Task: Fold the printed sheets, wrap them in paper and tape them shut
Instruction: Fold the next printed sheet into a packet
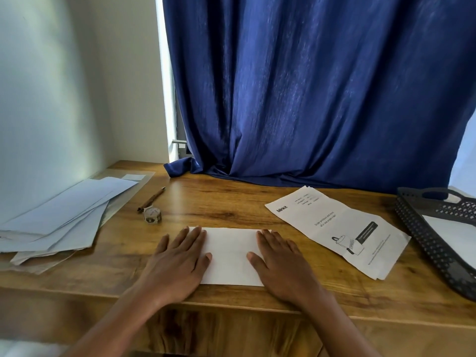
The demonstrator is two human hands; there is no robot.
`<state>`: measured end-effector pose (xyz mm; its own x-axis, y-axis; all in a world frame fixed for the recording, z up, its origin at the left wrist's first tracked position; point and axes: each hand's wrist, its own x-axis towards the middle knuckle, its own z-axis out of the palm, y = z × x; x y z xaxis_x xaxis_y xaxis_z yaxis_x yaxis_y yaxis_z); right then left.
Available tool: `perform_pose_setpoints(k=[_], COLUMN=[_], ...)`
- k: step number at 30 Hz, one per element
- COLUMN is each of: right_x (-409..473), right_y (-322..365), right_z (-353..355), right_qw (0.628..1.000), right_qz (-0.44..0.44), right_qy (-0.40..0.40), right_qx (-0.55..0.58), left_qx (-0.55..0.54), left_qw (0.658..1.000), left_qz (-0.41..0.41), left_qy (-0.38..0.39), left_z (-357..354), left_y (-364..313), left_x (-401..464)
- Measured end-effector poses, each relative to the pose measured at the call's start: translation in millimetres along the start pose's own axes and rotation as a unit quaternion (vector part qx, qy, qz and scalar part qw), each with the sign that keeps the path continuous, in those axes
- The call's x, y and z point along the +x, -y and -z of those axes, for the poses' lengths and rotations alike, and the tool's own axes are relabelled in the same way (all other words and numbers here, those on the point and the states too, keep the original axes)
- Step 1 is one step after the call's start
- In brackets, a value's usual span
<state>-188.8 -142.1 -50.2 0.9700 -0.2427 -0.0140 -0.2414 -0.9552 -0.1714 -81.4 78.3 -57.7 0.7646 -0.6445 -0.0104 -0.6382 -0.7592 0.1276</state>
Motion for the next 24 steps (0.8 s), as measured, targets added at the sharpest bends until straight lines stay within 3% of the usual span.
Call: perform_pose_setpoints(k=[5,8,15,19,24], right_x=[-2,-13,-47,-61,-64], right_y=[-1,-2,-12,-26,-33], right_z=[-2,3,5,-3,0], right_qw=[1.000,0.998,0.988,0.985,0.972], right_qz=[-0.002,0.050,0.139,0.169,0.145], right_qy=[-0.023,-0.039,0.057,-0.003,-0.044], right_qx=[0.008,0.028,-0.042,-0.034,0.180], left_qx=[-0.005,-0.034,0.039,-0.055,-0.239], left_qw=[1.000,0.996,0.986,0.975,0.953], left_qz=[-0.003,-0.067,-0.160,-0.207,-0.166], left_qy=[-0.007,-0.041,-0.005,-0.053,-0.080], left_z=[4,8,3,-7,0], left_y=[-4,-3,3,15,22], left_x=[-7,-19,-51,-63,-64])
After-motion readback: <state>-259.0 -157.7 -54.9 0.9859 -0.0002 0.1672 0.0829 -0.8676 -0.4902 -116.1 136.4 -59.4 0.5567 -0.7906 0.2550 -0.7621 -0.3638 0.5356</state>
